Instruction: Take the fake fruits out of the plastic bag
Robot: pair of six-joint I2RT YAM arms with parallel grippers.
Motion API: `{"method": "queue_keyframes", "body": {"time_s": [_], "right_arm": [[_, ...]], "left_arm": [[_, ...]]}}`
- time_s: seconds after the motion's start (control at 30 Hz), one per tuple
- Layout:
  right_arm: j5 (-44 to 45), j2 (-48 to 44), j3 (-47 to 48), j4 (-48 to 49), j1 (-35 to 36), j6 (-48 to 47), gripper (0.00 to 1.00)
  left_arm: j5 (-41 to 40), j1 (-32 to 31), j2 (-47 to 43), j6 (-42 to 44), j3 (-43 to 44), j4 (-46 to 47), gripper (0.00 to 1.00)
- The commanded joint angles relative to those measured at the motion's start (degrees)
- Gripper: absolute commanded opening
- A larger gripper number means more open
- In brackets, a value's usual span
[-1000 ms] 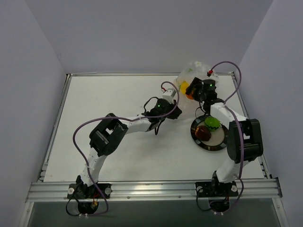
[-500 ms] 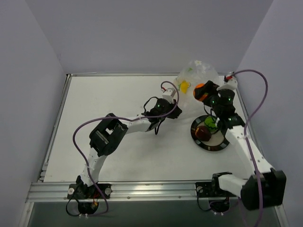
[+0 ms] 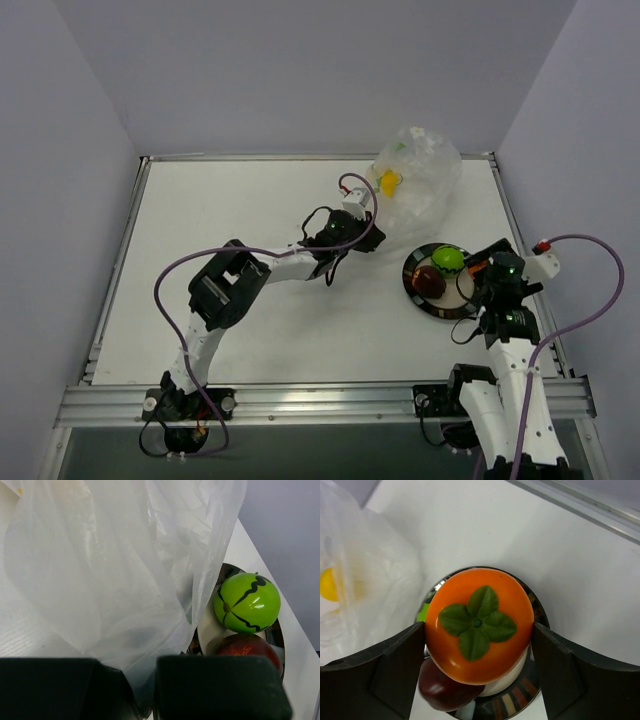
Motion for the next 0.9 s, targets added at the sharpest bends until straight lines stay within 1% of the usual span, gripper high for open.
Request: {"method": "queue_keyframes", "body": {"time_s": [0.0,0.03,0.23,0.3,0.37,0.4,0.47,0.5,0.53,0.57,0.6,0.67,0.73,0.77,0.8,0.87], "right_arm": [[-0.04,5.34,-2.50,0.08,-1.60,1.98,0.42],[-0.66,6.22,-2.77,2.00,-1.86,1.55,0.42],[-3.82,10.80,-4.43,6.41,-4.94,-0.30,0.42],[-6.88,12.11,-5.49,8.43,-6.17,-0.83,0.45],[-7.69,13.95,-6.72,9.05,-6.61,-1.01,0.46],[-7.78,14.31,-6.98,9.49,-6.79,-1.09,0.50],[-8.83,14.49,-7.60,10.10,-7.05,-1.44,0.54],[-9.19,14.58,-7.43,11.41,-7.23,-1.53,0.61],[-9.10,14.41,-7.34,11.51,-7.23,-1.62,0.64],[-9.28,14.49,-6.90,11.52,-7.32,-1.62,0.65],[-9.54,14.58,-6.72,11.60,-7.49,-1.79,0.69],[-10.76,14.76,-5.68,11.60,-7.58,-1.97,0.70],[-11.38,14.15,-4.97,11.43,-7.58,-1.89,0.74],[-11.56,12.84,-4.70,11.25,-7.58,-1.97,0.78],[-11.39,11.95,-4.18,10.82,-7.58,-2.06,0.86],[-11.56,10.11,-3.21,10.37,-7.58,-2.85,0.90]], "left_arm": [[0.35,-0.36,-1.03,-0.17,0.25,3.02,0.02],[0.18,-0.45,-1.03,0.00,0.34,3.11,0.02],[0.44,-0.63,-0.95,0.27,0.69,2.67,0.02],[0.27,-0.63,-1.03,0.36,0.61,2.50,0.02],[0.35,-0.63,-1.03,0.53,0.52,2.41,0.02],[0.27,-0.63,-1.12,0.53,0.43,2.41,0.02],[0.26,-0.63,-1.12,0.53,0.43,2.41,0.02],[0.26,-0.72,-1.21,0.62,0.34,2.32,0.02],[0.26,-0.72,-1.21,0.62,0.34,2.32,0.02],[0.26,-0.80,-1.30,0.62,0.34,2.32,0.02],[0.26,-0.80,-1.38,0.62,0.34,2.23,0.02],[0.18,-0.89,-1.65,0.71,0.17,2.23,0.02],[0.09,-0.89,-1.82,0.80,0.08,2.23,0.02],[0.09,-0.89,-2.00,0.80,-0.01,2.14,0.02],[0.09,-0.89,-2.00,0.80,-0.01,2.06,0.02],[0.00,-0.98,-2.26,0.80,-0.18,1.97,0.02]]}}
